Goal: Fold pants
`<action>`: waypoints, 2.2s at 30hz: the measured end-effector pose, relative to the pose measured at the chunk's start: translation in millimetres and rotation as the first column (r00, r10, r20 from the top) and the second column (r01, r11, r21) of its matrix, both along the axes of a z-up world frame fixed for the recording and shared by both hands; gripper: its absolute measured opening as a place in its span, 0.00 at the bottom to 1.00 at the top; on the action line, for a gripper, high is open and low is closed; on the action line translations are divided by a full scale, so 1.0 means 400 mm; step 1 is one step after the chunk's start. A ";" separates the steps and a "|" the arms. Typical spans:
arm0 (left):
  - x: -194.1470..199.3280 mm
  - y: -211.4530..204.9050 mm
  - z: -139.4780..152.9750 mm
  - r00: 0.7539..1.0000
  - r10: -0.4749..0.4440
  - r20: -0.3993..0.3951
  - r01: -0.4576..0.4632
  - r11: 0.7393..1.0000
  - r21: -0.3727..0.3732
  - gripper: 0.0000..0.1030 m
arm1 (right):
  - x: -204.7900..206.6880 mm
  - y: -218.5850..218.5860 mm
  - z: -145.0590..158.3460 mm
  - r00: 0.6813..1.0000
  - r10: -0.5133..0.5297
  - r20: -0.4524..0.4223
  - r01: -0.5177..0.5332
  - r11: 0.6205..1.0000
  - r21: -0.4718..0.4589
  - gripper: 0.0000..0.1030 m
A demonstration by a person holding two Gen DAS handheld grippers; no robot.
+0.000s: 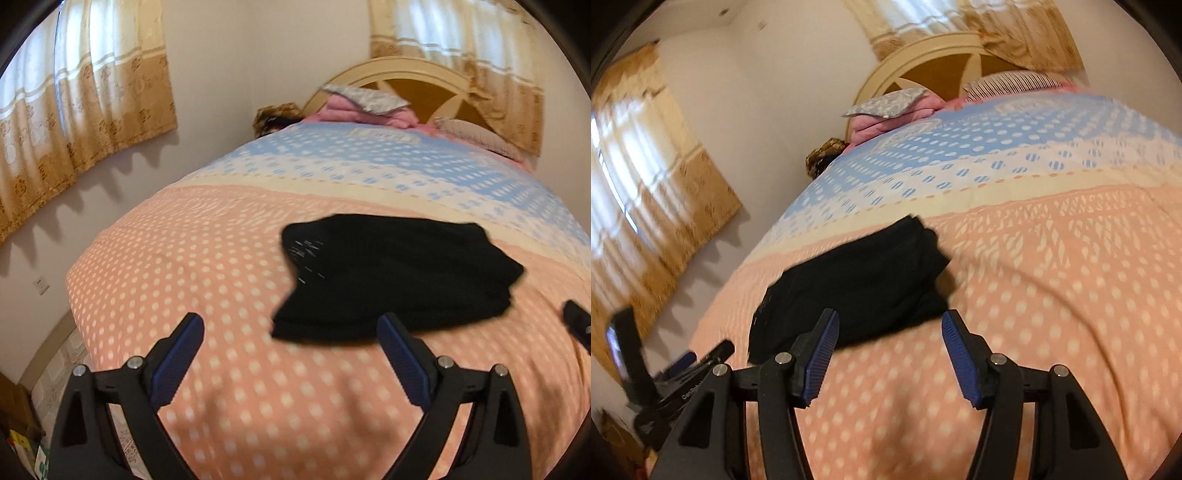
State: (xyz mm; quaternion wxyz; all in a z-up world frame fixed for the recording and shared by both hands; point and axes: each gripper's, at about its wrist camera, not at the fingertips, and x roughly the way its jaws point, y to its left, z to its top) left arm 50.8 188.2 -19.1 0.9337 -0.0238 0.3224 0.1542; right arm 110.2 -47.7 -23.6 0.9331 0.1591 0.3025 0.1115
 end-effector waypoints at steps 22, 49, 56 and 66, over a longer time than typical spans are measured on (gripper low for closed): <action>-0.192 -0.120 0.065 0.979 -0.153 0.137 0.151 0.988 0.024 1.00 | -0.348 0.007 0.101 0.959 -0.154 0.238 0.180 0.979 -0.091 0.67; -0.191 -0.153 0.052 0.982 -0.153 0.112 0.148 0.987 0.055 1.00 | -0.352 0.003 0.084 0.964 -0.150 0.218 0.171 0.982 -0.081 0.67; -0.192 -0.152 0.057 0.982 -0.151 0.115 0.146 0.988 0.050 1.00 | -0.354 0.005 0.086 0.963 -0.154 0.219 0.174 0.982 -0.078 0.67; -0.188 -0.150 0.067 0.976 -0.175 0.130 0.170 0.984 0.050 1.00 | -0.354 0.008 0.085 0.964 -0.157 0.217 0.178 0.981 -0.081 0.67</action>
